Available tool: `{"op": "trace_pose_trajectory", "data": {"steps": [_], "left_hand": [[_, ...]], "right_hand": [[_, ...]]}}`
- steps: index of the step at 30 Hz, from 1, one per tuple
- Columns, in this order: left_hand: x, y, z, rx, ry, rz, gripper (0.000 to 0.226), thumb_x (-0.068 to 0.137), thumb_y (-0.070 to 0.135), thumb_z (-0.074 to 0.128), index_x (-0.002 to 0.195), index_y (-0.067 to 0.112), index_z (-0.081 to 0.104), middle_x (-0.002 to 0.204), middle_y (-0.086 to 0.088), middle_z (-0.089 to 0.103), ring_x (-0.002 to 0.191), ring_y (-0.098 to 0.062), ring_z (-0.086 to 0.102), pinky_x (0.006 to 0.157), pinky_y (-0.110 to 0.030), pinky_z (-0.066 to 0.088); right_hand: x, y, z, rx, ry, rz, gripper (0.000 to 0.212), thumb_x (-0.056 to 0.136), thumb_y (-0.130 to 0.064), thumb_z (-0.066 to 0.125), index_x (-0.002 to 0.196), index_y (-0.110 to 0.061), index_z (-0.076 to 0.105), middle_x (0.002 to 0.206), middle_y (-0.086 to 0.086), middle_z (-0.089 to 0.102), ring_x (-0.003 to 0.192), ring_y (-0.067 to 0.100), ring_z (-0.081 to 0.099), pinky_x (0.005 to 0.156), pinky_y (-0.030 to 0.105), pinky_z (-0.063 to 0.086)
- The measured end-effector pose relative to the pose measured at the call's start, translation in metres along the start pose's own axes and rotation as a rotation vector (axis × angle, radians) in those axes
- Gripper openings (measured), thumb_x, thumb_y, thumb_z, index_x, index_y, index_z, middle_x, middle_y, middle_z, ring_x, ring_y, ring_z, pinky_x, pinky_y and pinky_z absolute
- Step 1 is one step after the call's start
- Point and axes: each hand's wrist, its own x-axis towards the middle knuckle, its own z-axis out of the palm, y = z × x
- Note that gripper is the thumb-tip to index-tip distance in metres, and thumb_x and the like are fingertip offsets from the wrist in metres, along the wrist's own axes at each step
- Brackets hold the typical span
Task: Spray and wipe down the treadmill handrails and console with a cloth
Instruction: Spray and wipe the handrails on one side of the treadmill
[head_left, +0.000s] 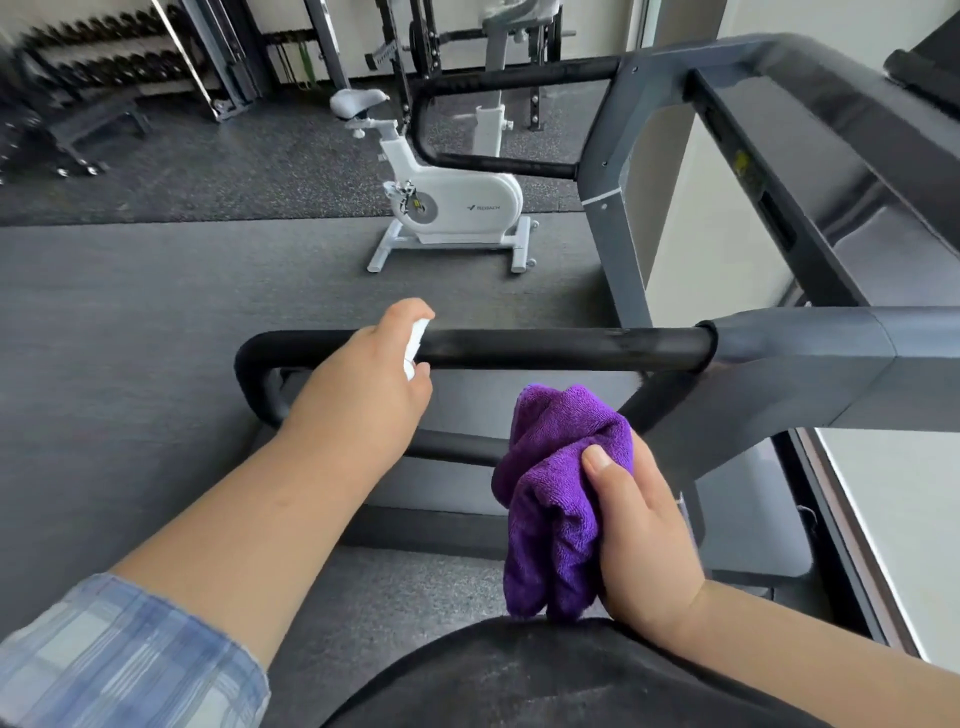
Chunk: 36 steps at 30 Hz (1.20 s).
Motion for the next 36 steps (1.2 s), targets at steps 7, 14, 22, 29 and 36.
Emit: {"op": "trace_pose_trajectory", "data": {"steps": [7,14,22,29,36], "left_hand": [[-0.006,-0.042,-0.019,-0.007,0.071,-0.024,0.051,0.098,0.032,0.055,0.139,0.045,0.028,0.103,0.005,0.055,0.081,-0.018,0.051,0.061,-0.032,0.038],[-0.004,-0.092,-0.034,0.038,0.064,-0.104,0.051,0.098,0.032,0.053,0.14,0.045,0.028,0.101,0.007,0.047,0.08,-0.02,0.048,0.065,-0.033,0.036],[0.011,-0.143,-0.04,-0.045,0.043,-0.203,0.042,0.097,0.03,0.051,0.131,0.044,0.031,0.096,0.002,0.052,0.06,-0.016,0.052,0.045,-0.029,0.038],[0.019,-0.161,-0.04,-0.155,-0.003,-0.213,0.045,0.095,0.034,0.054,0.129,0.051,0.031,0.085,0.016,0.052,0.067,-0.009,0.053,0.042,-0.023,0.037],[0.021,-0.133,-0.047,-0.251,-0.047,-0.073,0.05,0.093,0.04,0.055,0.127,0.063,0.027,0.078,0.015,0.051,0.048,-0.007,0.045,0.034,-0.024,0.032]], "right_hand": [[0.006,0.005,0.026,0.021,-0.041,0.006,0.035,0.081,-0.054,0.054,0.112,-0.046,0.067,0.11,-0.011,0.073,0.104,0.005,0.067,0.088,0.024,0.049],[0.011,0.012,0.061,-0.014,-0.089,0.013,0.047,0.081,-0.058,0.055,0.12,-0.033,0.065,0.112,-0.007,0.072,0.107,0.01,0.066,0.093,0.035,0.048],[0.011,0.006,0.101,-0.08,-0.071,-0.029,0.038,0.078,-0.06,0.053,0.113,-0.05,0.064,0.112,-0.017,0.071,0.104,-0.002,0.065,0.086,0.02,0.044],[0.016,0.006,0.119,-0.085,-0.042,-0.059,0.05,0.079,-0.058,0.054,0.119,-0.03,0.065,0.11,-0.006,0.072,0.103,0.009,0.066,0.09,0.035,0.046],[0.019,-0.007,0.115,-0.094,0.022,-0.119,0.047,0.082,-0.053,0.053,0.116,-0.021,0.064,0.102,-0.001,0.072,0.096,0.013,0.066,0.086,0.034,0.048]]}}
